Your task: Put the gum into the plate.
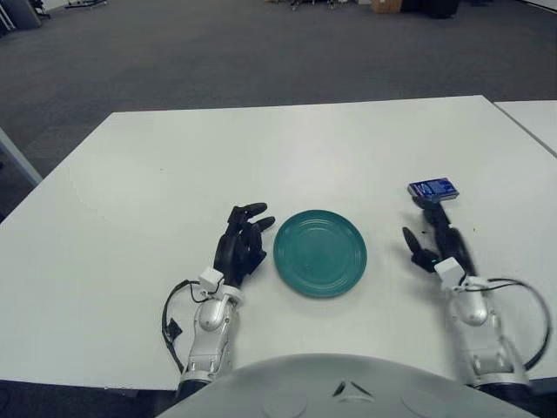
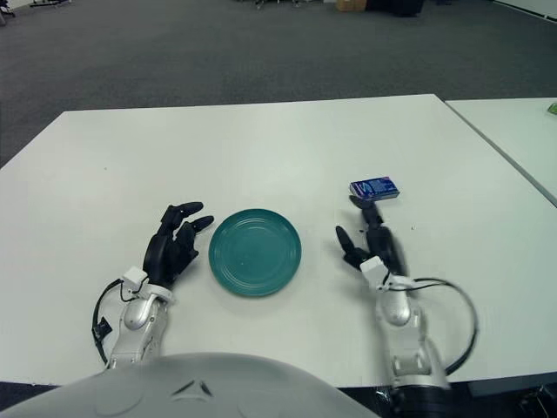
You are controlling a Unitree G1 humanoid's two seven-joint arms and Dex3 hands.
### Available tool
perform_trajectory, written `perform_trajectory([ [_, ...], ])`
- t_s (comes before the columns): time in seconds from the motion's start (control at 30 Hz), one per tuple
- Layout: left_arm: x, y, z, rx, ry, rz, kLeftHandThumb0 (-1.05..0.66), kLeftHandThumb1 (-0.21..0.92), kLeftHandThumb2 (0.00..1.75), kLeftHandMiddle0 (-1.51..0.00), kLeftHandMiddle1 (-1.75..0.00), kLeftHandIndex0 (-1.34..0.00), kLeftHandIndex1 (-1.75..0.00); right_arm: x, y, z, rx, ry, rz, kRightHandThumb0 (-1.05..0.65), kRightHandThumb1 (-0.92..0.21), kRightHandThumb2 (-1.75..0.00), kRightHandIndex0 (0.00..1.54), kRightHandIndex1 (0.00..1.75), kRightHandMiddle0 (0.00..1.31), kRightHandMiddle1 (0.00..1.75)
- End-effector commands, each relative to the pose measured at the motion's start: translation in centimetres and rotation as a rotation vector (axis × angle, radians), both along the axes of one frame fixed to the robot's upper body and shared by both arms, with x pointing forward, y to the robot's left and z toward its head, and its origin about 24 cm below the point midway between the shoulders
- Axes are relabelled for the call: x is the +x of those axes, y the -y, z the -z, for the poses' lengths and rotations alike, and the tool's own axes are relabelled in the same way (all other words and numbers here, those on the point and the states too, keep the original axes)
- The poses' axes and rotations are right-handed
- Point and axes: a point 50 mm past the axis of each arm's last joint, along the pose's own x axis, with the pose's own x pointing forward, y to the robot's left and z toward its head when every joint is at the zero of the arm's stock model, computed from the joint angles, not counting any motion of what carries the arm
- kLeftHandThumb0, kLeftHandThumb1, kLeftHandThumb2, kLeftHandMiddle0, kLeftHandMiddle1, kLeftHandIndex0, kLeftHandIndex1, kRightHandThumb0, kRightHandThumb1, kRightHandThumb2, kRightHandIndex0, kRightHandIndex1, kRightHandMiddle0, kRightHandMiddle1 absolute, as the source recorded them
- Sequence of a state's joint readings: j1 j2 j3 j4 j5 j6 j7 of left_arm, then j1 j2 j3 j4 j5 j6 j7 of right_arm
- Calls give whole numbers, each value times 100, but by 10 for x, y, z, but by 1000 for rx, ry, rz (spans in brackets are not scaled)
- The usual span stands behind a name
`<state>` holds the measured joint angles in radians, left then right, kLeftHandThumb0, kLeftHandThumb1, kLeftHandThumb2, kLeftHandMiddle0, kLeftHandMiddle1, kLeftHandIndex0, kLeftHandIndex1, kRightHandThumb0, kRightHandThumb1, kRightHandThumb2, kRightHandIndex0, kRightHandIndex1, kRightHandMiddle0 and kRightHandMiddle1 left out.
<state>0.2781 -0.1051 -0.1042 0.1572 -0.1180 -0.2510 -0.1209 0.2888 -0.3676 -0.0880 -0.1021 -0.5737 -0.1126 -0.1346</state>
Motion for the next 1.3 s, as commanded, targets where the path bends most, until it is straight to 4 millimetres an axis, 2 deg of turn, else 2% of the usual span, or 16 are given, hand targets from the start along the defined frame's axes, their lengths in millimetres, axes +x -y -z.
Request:
perform_trajectory([
  [0.0, -9, 0, 16, -13, -93, 28, -75, 92, 77, -36, -85, -21, -114, 14, -11, -42, -342, 154, -108, -85, -92, -49, 37, 1, 0, 65],
  [0.13, -8, -1, 15, -24, -81, 32, -75, 92, 76, -37, -86, -21, -114, 31, -14, -74, -586, 197, -170, -85, -92, -39, 33, 0, 0, 67],
  [0.27, -7, -2, 15, -33, -78, 36, -75, 92, 76, -37, -86, -22, -114, 47, -9, -83, -702, 160, -181, -85, -92, -33, 29, 0, 0, 68],
  [0.37, -6, -2, 15, -37, -77, 38, -76, 92, 75, -37, -86, -22, -114, 64, 3, -84, -761, 72, -182, -85, -92, -31, 25, 0, 0, 67],
  [0.73, -3, -2, 13, -63, -64, 34, -75, 92, 73, -38, -84, -23, -115, 102, 31, -76, -863, -64, -215, -84, -92, -33, 18, 0, 0, 60],
  [1.0, -2, -5, 11, -40, -55, 39, -76, 92, 74, -37, -82, -22, -116, 117, 34, -66, -894, -94, -250, -82, -92, -38, 19, 1, 0, 57],
  [1.27, -1, -5, 9, -29, -46, 44, -76, 92, 74, -36, -81, -21, -116, 131, 27, -60, -885, -127, -283, -79, -92, -36, 22, 2, 0, 55],
])
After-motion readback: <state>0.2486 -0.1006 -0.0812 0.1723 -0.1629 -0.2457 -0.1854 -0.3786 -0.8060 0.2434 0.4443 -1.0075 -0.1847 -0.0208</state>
